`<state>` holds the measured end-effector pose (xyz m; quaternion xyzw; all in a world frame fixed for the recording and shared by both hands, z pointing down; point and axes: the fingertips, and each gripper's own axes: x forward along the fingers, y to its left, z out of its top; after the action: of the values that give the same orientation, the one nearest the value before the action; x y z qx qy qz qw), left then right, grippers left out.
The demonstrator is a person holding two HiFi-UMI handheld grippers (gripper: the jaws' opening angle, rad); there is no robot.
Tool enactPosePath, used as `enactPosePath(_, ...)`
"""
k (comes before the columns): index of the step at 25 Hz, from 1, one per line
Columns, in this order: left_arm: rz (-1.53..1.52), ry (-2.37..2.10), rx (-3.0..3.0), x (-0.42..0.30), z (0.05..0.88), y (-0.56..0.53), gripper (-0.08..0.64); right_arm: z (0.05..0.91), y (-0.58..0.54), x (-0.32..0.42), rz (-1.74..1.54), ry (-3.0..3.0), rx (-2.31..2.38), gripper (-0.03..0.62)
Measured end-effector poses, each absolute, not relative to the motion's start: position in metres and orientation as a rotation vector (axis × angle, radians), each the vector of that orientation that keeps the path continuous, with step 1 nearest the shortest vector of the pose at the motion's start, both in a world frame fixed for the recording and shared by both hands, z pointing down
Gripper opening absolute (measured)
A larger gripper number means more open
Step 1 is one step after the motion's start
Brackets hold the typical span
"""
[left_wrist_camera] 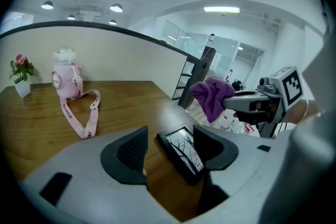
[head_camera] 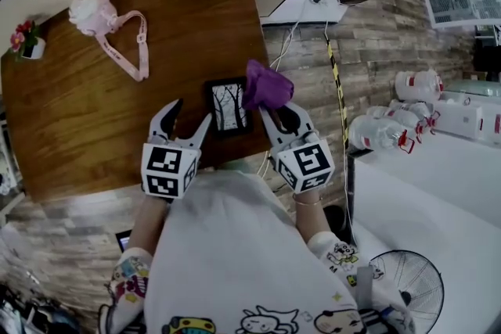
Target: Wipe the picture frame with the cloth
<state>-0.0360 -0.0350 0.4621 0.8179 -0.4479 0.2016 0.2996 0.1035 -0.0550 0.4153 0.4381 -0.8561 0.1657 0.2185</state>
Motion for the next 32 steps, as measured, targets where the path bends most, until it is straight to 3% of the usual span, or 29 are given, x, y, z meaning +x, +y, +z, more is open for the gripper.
enactPosePath(19, 0.658, -1.015, 2.048, 0.004, 0.551, -0.005, 0.196, 0.463, -0.033, 0.118, 0.588, -2.308, 1.198, 0.046)
enactPosePath(32, 0.703, -0.959, 2.071, 0.014, 0.562, -0.005, 0.125, 0.474, -0.033, 0.124, 0.609, -2.296, 1.196, 0.046)
